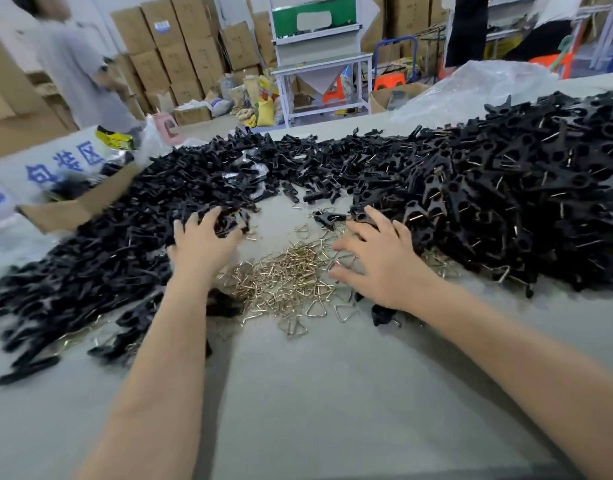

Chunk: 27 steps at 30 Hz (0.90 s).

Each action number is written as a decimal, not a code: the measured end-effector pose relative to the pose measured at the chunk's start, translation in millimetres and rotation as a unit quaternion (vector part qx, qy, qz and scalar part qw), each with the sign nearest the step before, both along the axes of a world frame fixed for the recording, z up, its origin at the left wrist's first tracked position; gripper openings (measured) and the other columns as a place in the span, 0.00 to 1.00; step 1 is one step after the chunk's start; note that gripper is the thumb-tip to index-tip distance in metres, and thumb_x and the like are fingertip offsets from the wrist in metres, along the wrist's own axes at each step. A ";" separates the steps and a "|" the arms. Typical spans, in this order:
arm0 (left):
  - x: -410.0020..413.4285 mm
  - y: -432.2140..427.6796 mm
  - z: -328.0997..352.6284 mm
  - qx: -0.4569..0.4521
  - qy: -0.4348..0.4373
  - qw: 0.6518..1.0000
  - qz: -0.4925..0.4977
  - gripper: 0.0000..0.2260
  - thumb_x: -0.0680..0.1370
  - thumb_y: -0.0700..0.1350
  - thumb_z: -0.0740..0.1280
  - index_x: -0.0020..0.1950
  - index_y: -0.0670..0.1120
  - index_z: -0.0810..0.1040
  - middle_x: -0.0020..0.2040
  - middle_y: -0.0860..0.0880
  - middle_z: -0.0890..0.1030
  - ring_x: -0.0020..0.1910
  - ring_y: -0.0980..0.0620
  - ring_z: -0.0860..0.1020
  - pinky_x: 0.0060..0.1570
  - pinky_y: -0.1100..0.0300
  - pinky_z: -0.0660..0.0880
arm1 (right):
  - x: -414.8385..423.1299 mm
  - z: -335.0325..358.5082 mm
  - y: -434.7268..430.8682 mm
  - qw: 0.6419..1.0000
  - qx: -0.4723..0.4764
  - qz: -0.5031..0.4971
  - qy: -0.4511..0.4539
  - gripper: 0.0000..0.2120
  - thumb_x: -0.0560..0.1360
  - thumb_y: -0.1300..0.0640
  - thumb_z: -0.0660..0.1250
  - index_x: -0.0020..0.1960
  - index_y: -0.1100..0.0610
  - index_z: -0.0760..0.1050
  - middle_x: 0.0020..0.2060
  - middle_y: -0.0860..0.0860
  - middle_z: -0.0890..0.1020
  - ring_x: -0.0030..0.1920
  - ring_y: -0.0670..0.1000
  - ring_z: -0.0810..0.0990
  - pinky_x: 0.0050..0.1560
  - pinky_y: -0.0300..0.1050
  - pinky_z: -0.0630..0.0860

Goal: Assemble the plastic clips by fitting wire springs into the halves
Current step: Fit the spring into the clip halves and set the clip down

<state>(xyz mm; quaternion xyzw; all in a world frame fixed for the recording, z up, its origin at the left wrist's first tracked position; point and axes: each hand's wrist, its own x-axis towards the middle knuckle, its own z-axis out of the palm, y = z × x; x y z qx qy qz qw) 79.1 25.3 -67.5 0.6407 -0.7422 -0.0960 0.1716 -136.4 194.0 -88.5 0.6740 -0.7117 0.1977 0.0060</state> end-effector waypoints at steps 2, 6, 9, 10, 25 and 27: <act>4.2 -6.5 -3.8 0.039 -0.001 0.999 -0.001 0.28 0.79 0.58 0.61 0.77 0.60 0.55 0.79 0.46 0.51 0.77 0.40 0.45 0.73 0.38 0.49 | 3.5 0.9 0.3 1.000 0.012 0.006 -0.001 0.25 0.76 0.36 0.56 0.68 0.47 0.70 0.75 0.50 0.61 0.76 0.53 0.44 0.72 0.60 0.41; -7.9 -8.5 -9.4 0.009 0.015 0.999 -0.040 0.27 0.80 0.48 0.61 0.77 0.59 0.56 0.79 0.45 0.52 0.77 0.39 0.46 0.75 0.44 0.48 | 9.8 1.2 0.5 0.999 0.041 0.021 0.000 0.24 0.77 0.36 0.54 0.67 0.46 0.70 0.73 0.49 0.64 0.76 0.52 0.44 0.72 0.58 0.41; -24.7 -10.3 -11.0 -0.009 -0.019 0.998 -0.064 0.28 0.79 0.41 0.59 0.77 0.58 0.57 0.78 0.44 0.55 0.77 0.38 0.49 0.73 0.41 0.53 | 14.9 1.1 0.7 0.998 0.059 0.026 -0.013 0.25 0.78 0.36 0.52 0.69 0.48 0.68 0.72 0.47 0.66 0.76 0.51 0.45 0.73 0.60 0.42; -29.9 -12.2 -8.5 -0.011 -0.046 0.996 -0.072 0.28 0.79 0.40 0.58 0.77 0.59 0.57 0.78 0.45 0.55 0.76 0.37 0.51 0.71 0.39 0.57 | 16.1 1.2 0.6 0.998 0.063 0.027 -0.014 0.26 0.78 0.36 0.51 0.69 0.48 0.68 0.72 0.47 0.66 0.76 0.51 0.45 0.73 0.60 0.43; -44.9 -2.9 12.5 -0.145 -0.073 0.982 -0.102 0.08 0.80 0.40 0.62 0.57 0.48 0.78 0.55 0.46 0.79 0.56 0.43 0.74 0.57 0.48 0.70 | 13.6 0.6 -1.3 0.996 0.036 0.080 -0.019 0.22 0.80 0.43 0.55 0.73 0.42 0.60 0.74 0.46 0.63 0.76 0.49 0.51 0.73 0.58 0.46; -52.3 19.0 16.0 -0.172 0.053 0.976 -0.123 0.07 0.80 0.40 0.62 0.54 0.47 0.78 0.51 0.47 0.80 0.47 0.45 0.78 0.49 0.50 0.75 | 14.0 4.2 0.6 0.987 0.046 0.156 -0.017 0.21 0.81 0.49 0.56 0.72 0.38 0.60 0.75 0.43 0.60 0.75 0.47 0.54 0.74 0.57 0.48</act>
